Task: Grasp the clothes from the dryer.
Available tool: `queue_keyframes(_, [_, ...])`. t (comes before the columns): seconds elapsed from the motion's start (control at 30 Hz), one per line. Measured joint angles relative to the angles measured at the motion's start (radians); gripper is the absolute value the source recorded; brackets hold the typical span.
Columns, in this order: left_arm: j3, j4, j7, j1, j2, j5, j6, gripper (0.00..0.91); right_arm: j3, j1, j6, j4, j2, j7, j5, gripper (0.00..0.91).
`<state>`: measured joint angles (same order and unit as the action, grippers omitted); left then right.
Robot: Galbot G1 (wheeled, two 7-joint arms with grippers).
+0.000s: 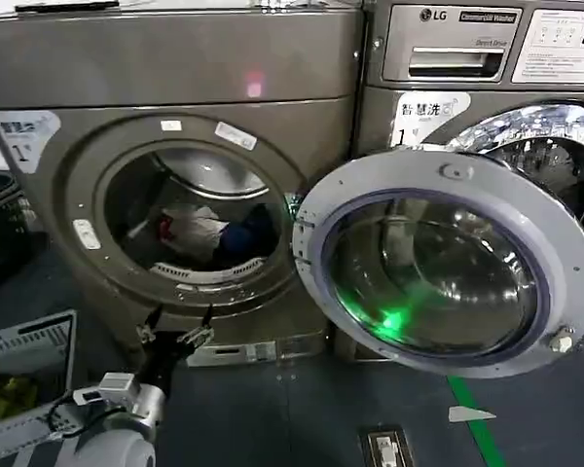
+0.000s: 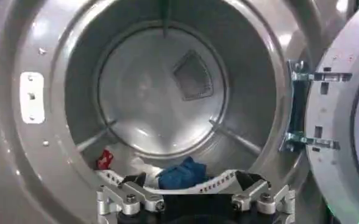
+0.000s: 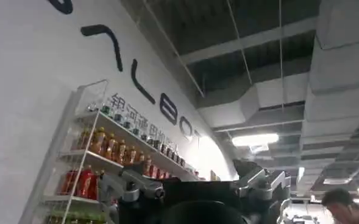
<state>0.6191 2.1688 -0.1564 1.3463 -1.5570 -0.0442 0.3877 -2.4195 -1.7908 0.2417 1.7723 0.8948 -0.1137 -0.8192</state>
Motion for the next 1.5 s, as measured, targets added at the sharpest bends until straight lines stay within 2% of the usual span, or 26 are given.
queue_keyframes(1.5, [0.015,-0.007,-0.001,-0.01,-0.001,-0.013,0.002,0.907,0.042,0.028,-0.008,0.029,0.014,-0.022,0.004,0.907])
